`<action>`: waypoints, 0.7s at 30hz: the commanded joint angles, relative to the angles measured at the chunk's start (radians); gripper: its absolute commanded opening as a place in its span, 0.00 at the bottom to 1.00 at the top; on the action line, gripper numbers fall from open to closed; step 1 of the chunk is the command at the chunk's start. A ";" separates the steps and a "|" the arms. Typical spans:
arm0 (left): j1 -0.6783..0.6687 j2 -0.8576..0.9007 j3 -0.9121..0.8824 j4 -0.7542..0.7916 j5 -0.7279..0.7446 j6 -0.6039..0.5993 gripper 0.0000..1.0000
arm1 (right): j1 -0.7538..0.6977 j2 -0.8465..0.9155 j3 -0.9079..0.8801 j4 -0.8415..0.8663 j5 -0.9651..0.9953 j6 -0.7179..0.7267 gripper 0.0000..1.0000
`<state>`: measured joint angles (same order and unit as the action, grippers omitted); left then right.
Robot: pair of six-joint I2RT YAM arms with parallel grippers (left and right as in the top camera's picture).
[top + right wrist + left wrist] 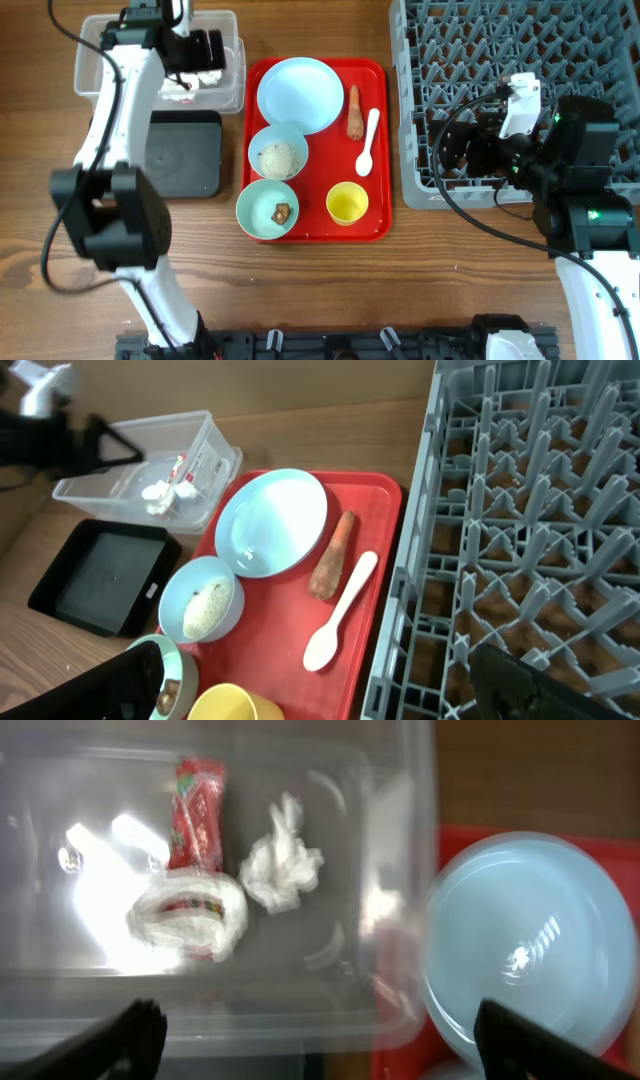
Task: Sort waste into correct bins and load items into the dishwasher rack
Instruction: 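Carry the tissue to the clear plastic bin and release it, then grasp the yellow cup on the red tray with the left gripper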
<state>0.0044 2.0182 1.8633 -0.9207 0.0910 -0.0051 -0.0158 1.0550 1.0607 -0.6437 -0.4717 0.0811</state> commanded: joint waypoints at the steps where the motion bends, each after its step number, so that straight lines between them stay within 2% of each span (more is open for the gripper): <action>1: -0.076 -0.239 0.008 -0.179 0.055 0.062 1.00 | 0.005 0.002 0.018 0.003 -0.024 -0.001 1.00; 4: -0.191 -0.297 0.008 -0.400 0.130 0.061 1.00 | 0.005 0.002 0.018 0.002 -0.024 0.000 1.00; 6: -0.288 -0.296 -0.018 -0.433 0.129 0.061 1.00 | 0.005 0.002 0.018 -0.002 -0.024 0.000 1.00; 10: -0.490 -0.278 -0.175 -0.349 0.137 0.029 1.00 | 0.005 0.002 0.018 -0.004 -0.024 0.001 1.00; 13: -0.576 -0.267 -0.361 -0.160 0.247 -0.074 1.00 | 0.005 0.002 0.018 -0.004 -0.024 0.001 1.00; 16: -0.626 -0.264 -0.474 -0.051 0.182 -0.198 1.00 | 0.005 0.002 0.018 -0.016 -0.024 0.017 1.00; 18: -0.629 -0.256 -0.500 -0.051 0.135 -0.243 1.00 | 0.005 0.002 0.018 -0.022 -0.024 0.026 1.00; 21: -0.636 -0.218 -0.509 -0.050 0.135 -0.243 0.91 | 0.005 0.002 0.018 -0.029 -0.024 0.027 1.00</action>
<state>-0.6235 1.7615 1.3640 -0.9752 0.2481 -0.2073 -0.0158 1.0550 1.0611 -0.6701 -0.4721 0.0925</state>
